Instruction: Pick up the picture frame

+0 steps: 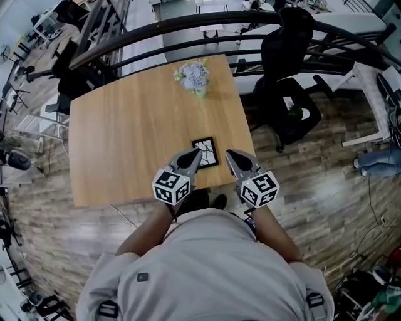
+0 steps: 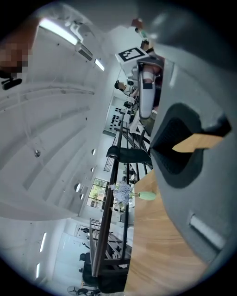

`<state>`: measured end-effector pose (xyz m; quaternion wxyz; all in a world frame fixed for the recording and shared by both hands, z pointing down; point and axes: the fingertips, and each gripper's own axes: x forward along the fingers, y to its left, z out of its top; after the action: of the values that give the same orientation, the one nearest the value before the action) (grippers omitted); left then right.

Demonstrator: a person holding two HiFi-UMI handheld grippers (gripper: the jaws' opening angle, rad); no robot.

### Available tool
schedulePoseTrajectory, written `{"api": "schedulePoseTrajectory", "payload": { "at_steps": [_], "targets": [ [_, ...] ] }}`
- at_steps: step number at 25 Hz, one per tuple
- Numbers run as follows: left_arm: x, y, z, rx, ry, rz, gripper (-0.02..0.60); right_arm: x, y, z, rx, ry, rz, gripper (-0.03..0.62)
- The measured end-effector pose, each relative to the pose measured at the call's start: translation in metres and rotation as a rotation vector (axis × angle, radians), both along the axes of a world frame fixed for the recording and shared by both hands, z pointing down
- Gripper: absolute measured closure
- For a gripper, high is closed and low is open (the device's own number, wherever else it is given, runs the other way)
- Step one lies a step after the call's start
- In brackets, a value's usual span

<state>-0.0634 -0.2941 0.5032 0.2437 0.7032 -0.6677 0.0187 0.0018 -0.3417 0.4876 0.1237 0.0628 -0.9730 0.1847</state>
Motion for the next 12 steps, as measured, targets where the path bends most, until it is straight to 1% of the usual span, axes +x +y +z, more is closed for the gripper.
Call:
{"api": "schedulePoseTrajectory", "payload": {
  "at_steps": [3,7,12],
  "targets": [
    [-0.015,-0.002,0.017,-0.024,0.021,-0.010,0.577,-0.013,-0.007,0.020,-0.029,0.035,0.011,0.585],
    [-0.031,-0.008,0.040,-0.040,0.078,-0.002,0.577,-0.029,-0.014,0.045,-0.044,0.085,0.010,0.582],
    [-0.041,-0.013,0.090,-0.136,0.132,0.004,0.563,-0.043,-0.026,0.089,-0.091,0.154,0.006,0.573]
  ]
}}
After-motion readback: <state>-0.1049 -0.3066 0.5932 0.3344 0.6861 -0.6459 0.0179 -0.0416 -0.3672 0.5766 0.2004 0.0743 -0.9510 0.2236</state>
